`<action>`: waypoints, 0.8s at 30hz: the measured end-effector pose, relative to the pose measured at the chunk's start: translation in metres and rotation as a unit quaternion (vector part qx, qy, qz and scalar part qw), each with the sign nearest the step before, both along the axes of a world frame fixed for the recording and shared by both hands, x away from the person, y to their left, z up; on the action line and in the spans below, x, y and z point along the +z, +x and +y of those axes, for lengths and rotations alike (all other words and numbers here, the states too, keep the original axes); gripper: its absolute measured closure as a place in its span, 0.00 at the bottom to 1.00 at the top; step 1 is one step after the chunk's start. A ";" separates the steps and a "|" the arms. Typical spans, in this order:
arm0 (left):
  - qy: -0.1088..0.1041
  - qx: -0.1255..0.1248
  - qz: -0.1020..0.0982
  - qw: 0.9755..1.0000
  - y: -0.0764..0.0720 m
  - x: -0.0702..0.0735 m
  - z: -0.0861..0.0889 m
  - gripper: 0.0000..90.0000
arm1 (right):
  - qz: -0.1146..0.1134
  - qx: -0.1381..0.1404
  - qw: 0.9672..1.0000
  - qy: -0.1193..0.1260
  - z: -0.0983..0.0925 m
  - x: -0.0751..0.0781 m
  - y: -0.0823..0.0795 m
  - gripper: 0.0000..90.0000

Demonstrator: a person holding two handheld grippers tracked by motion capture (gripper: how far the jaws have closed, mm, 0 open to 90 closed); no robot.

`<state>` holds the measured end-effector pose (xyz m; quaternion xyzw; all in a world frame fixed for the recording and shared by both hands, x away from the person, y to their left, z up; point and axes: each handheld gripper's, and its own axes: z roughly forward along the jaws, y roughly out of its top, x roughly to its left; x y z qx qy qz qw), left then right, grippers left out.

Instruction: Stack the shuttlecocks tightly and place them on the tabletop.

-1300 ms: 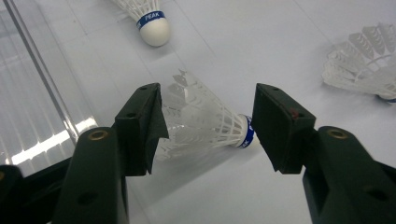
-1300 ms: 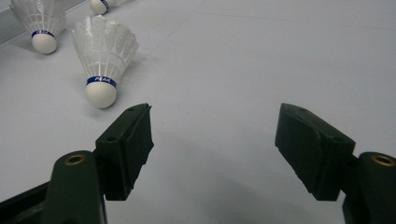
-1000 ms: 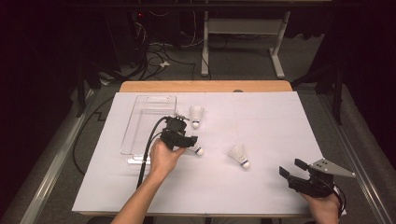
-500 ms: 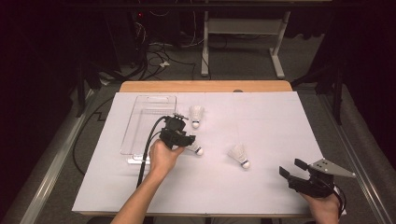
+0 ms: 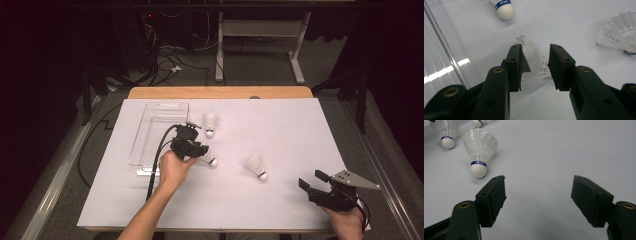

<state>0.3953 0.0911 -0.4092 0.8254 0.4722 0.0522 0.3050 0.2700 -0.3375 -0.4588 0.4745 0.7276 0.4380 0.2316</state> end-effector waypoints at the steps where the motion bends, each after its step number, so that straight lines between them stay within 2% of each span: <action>1: -0.001 -0.001 0.000 1.000 0.000 0.000 0.000 0.72 | 0.000 -0.001 1.000 0.000 0.000 0.000 0.000 0.31; 5: -0.017 0.000 0.007 1.000 0.003 -0.001 0.002 0.74 | -0.002 -0.002 1.000 -0.001 0.000 0.000 -0.001 0.31; 16: -0.012 -0.006 0.010 1.000 0.003 -0.003 -0.001 0.82 | -0.003 0.000 1.000 0.001 0.000 0.001 -0.001 0.31; 24: -0.025 -0.009 0.016 1.000 0.004 -0.002 0.001 0.86 | -0.003 0.001 1.000 0.000 0.000 0.000 0.000 0.31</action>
